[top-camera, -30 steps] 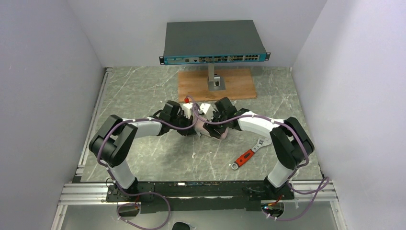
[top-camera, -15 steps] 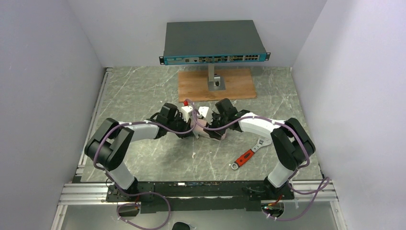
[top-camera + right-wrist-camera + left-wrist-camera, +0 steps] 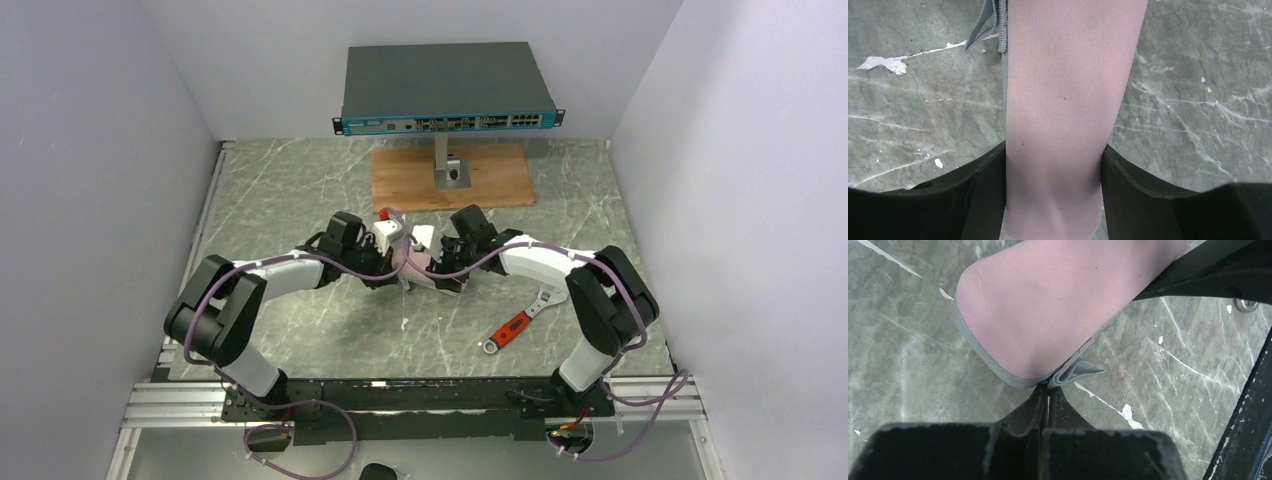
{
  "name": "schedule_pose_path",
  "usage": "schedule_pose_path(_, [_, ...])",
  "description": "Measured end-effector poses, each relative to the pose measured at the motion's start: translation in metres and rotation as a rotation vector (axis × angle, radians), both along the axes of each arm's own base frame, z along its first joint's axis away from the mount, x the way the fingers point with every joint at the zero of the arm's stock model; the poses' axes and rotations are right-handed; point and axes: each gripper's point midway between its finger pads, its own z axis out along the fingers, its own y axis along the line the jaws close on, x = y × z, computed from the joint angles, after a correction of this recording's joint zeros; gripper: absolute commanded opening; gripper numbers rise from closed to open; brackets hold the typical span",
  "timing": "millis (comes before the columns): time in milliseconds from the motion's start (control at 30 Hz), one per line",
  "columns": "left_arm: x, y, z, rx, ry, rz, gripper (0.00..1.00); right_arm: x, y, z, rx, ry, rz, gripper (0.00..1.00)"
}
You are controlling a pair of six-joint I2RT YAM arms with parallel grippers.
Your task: Open the umbrella
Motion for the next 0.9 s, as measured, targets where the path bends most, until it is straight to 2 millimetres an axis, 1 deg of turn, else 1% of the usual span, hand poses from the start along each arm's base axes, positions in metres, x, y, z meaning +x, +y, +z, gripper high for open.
schedule_pose_path(67, [-0.001,0.0,0.0,0.0,-0.001,-0.005,0.0,0.0,-0.002,0.0,0.004,0.0,0.011,0.0])
schedule_pose_path(133, [0.001,0.0,0.0,0.003,-0.01,-0.005,0.0,0.0,-0.009,-0.002,-0.009,0.0,0.021,0.0])
schedule_pose_path(200, [0.012,0.01,-0.001,0.029,-0.04,0.03,0.0,-0.004,-0.024,-0.006,-0.045,0.012,0.031,0.0])
schedule_pose_path(300, [0.033,0.028,0.001,0.062,-0.079,0.098,0.0,-0.008,-0.047,-0.006,-0.084,0.027,0.026,0.0])
schedule_pose_path(333, [0.039,0.031,0.004,0.065,-0.093,0.113,0.0,-0.008,-0.054,-0.006,-0.095,0.031,0.025,0.0])
schedule_pose_path(400, [0.046,0.031,0.007,0.067,-0.117,0.122,0.0,-0.009,-0.061,-0.006,-0.108,0.027,0.035,0.0])
schedule_pose_path(500, [0.048,0.025,0.01,0.058,-0.141,0.105,0.17,-0.009,-0.064,-0.006,-0.117,0.02,0.052,0.0])
schedule_pose_path(567, [0.045,0.018,0.01,0.064,-0.165,0.07,0.27,-0.009,-0.064,-0.006,-0.118,0.021,0.054,0.0])
schedule_pose_path(600, [0.041,0.011,0.01,0.064,-0.177,0.046,0.29,-0.009,-0.064,-0.006,-0.119,0.023,0.054,0.0])
schedule_pose_path(667, [0.027,-0.006,0.009,0.06,-0.185,-0.009,0.32,-0.009,-0.063,-0.006,-0.119,0.028,0.051,0.0])
schedule_pose_path(733, [0.011,-0.023,0.007,0.054,-0.173,-0.056,0.39,-0.009,-0.063,-0.006,-0.118,0.032,0.048,0.0])
schedule_pose_path(833, [-0.001,-0.038,0.002,0.053,-0.155,-0.079,0.43,-0.008,-0.063,-0.006,-0.115,0.035,0.045,0.0])
schedule_pose_path(900, [-0.005,-0.043,-0.004,0.06,-0.142,-0.076,0.46,-0.009,-0.063,-0.006,-0.113,0.037,0.044,0.0])
